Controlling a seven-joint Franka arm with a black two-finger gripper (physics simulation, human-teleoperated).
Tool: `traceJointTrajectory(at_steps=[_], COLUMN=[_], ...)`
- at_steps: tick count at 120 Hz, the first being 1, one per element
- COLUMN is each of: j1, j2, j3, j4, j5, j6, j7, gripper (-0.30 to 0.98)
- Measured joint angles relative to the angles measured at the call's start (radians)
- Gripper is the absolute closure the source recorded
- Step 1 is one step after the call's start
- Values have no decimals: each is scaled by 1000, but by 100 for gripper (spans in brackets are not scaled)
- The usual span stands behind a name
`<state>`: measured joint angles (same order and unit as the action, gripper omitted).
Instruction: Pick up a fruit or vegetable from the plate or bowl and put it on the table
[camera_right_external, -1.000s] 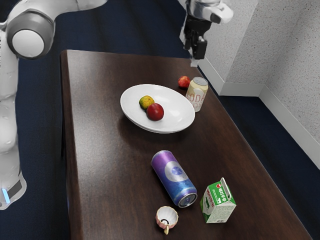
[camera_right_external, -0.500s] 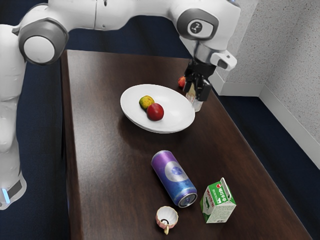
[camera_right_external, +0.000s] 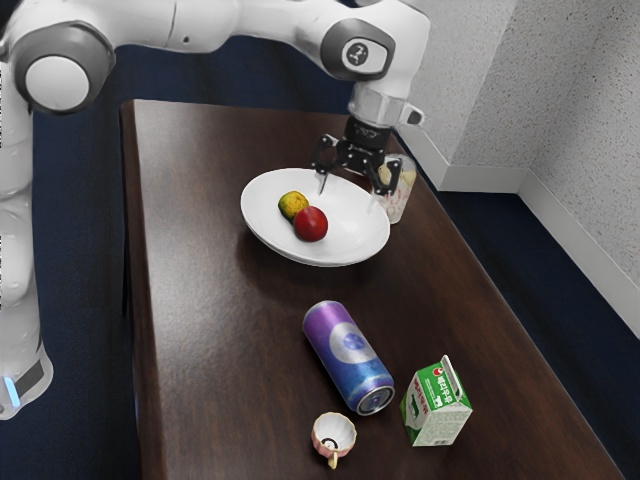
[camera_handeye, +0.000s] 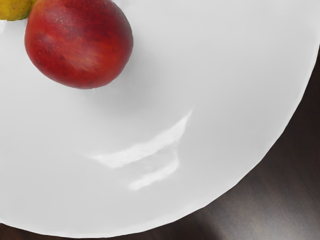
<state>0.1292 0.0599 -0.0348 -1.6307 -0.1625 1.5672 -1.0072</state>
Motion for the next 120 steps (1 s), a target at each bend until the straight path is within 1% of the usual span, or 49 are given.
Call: traceJointTrajectory(at_steps=[10, 18, 27, 43, 74, 100, 120], j1=[60, 82, 73, 41, 116, 101, 120], j2=[3, 11, 17, 23, 28, 41, 39], j3=[7, 9, 9, 9, 22, 20, 21], j4=[-30, -64, -100, -112, -141, -172, -199], j5=[-10, -22, -39, -53, -58, -99, -114], j6=[25, 58, 107, 177, 240, 293, 310], j7=[-71, -120, -168, -240, -338, -399, -436], gripper=[0, 0, 0, 0, 0, 0, 0])
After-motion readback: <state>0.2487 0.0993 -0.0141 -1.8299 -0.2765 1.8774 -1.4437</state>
